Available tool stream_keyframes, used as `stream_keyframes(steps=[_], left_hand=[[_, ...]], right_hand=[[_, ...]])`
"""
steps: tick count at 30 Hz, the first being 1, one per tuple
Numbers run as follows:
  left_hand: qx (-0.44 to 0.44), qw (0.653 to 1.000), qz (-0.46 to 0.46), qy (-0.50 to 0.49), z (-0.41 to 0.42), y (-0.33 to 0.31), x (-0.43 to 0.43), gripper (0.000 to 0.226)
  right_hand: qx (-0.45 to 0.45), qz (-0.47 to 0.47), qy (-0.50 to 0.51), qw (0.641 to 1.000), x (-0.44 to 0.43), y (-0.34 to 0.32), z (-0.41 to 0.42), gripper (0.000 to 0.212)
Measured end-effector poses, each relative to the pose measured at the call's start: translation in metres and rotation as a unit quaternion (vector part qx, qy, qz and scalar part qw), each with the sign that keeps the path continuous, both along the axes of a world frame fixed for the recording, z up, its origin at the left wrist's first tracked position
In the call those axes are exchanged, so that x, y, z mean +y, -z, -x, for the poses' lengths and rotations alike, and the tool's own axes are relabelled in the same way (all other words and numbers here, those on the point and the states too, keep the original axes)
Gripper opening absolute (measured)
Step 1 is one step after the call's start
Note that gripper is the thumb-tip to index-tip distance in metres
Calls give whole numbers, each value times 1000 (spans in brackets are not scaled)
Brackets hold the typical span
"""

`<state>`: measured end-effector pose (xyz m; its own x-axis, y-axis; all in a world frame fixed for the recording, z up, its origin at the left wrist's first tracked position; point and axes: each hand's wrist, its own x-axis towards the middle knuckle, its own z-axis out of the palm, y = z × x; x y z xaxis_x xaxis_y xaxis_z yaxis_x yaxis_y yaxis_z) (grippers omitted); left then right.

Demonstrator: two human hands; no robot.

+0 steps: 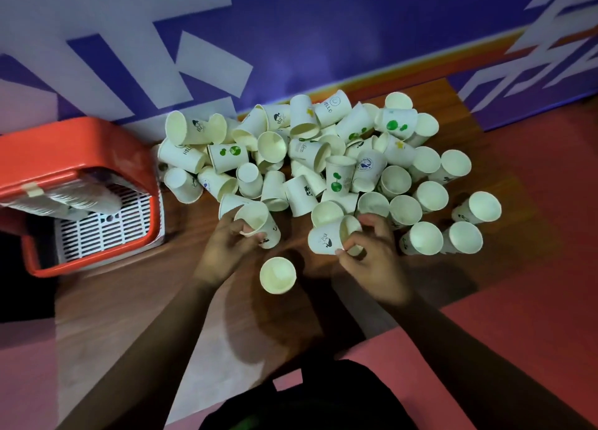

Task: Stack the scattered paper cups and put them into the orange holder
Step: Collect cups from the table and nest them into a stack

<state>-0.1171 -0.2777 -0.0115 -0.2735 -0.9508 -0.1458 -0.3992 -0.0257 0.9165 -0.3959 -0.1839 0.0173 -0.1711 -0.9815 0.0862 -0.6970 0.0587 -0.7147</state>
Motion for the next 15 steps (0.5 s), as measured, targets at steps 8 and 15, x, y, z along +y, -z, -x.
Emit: stream_keyframes(steps=[8,15], left_hand=[[88,987,-49,-124,-44,-25,37,74],[98,988,-49,-110,-67,-30,63,71]], right_hand=[[-49,-56,-150,986,7,-2,-72,16],[142,-116,-227,957,8,25,-104,91]])
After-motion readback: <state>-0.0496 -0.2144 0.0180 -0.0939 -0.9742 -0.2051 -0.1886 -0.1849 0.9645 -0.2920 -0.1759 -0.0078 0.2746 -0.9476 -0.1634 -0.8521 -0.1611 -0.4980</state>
